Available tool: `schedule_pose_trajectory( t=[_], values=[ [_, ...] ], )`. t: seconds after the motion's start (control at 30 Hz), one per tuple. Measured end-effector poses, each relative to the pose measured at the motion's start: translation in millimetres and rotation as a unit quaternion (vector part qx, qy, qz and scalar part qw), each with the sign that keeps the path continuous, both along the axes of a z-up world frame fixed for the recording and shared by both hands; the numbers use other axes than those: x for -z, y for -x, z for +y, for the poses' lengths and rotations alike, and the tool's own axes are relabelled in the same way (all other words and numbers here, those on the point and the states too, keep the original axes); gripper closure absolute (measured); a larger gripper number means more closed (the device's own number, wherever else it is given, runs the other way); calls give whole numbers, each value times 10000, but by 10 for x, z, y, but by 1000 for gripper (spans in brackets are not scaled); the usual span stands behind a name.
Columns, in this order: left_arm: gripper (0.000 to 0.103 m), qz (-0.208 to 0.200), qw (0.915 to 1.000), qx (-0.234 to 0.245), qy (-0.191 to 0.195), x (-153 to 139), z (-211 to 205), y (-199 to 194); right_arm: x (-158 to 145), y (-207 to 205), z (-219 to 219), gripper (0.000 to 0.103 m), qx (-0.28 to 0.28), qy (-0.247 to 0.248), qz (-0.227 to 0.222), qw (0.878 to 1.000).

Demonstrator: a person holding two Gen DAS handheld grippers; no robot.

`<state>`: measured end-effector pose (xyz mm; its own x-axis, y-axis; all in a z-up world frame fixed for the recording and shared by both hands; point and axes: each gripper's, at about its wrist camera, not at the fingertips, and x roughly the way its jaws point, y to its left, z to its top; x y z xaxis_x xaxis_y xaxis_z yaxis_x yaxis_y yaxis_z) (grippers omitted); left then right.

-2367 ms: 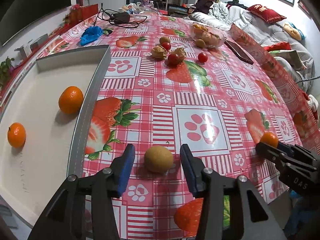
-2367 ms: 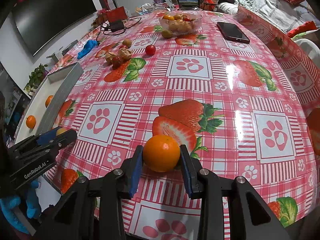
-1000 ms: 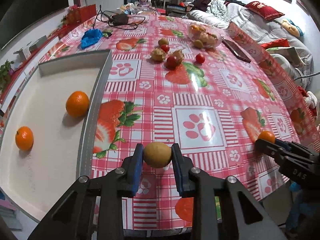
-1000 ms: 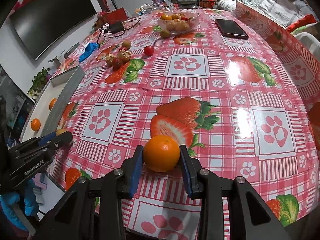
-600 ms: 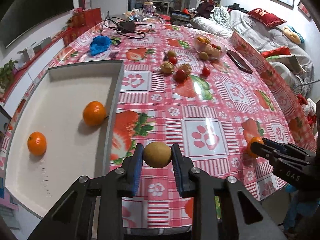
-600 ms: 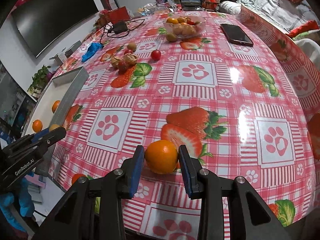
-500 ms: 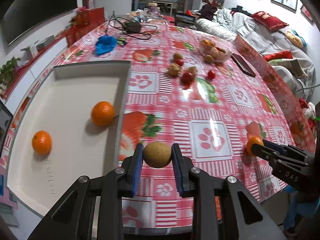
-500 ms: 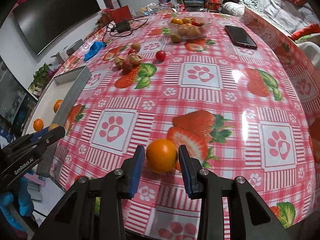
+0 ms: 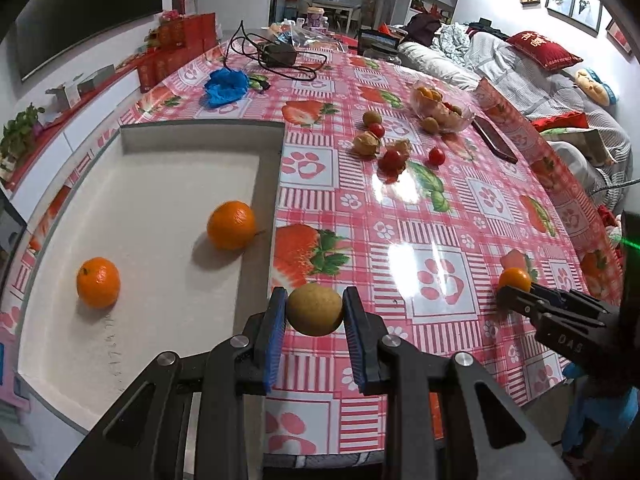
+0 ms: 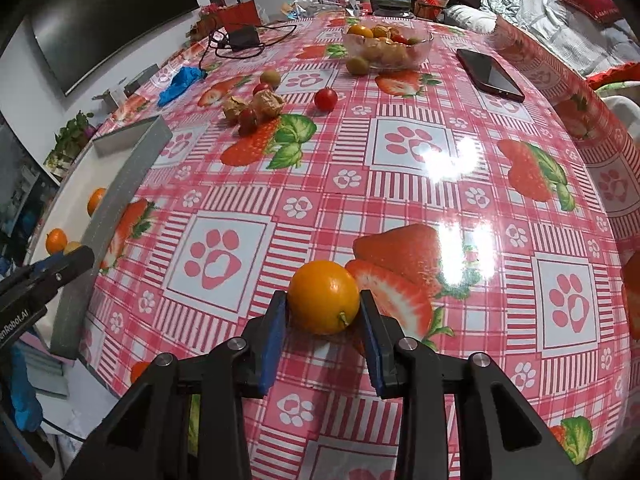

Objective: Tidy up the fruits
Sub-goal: 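Carry the kiwi and orange toward the white tray with both grippers, then lower the kiwi and orange into the tray with both grippers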

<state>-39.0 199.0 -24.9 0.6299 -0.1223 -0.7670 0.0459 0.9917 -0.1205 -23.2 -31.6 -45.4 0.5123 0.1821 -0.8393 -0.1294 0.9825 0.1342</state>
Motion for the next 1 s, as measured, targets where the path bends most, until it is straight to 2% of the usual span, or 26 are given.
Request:
schedule_pose_trajectory(
  t=[0.13, 0.2, 0.33, 0.4, 0.43, 0.47, 0.57, 0.83, 1.0],
  values=[
    [72, -77, 9999, -119, 29, -87, 147, -33, -110, -42, 81, 68, -107, -32, -68, 9999],
    [72, -113, 9997, -195, 43, -120, 226, -42, -171, -71, 150, 73, -191, -27, -117, 9997],
    [72, -103, 9993, -337, 87, -124, 385, -39, -205, -171, 314, 74, -364, 34, -107, 9993],
    [72, -63, 9993, -366, 104, -92, 438, -30, -156, -205, 349, 72, -433, -40, -58, 9990],
    [72, -37, 9992, -373, 101, -72, 452, -28, -134, -213, 353, 68, -421, -68, -35, 9991],
    [72, 0, 9992, -375, 99, -45, 460, -31, -97, -229, 375, 60, -387, 23, 16, 9992],
    [72, 55, 9992, -378, 128, -4, 478, -32, 46, -262, 424, 59, -387, 167, 183, 9989],
    [72, 69, 9993, -337, 122, 1, 468, -33, 59, -325, 523, 62, -456, 312, 54, 9985],
    [72, 65, 9990, -427, 115, -28, 531, -69, 21, -319, 564, 62, -557, 44, 163, 9983]
  ],
)
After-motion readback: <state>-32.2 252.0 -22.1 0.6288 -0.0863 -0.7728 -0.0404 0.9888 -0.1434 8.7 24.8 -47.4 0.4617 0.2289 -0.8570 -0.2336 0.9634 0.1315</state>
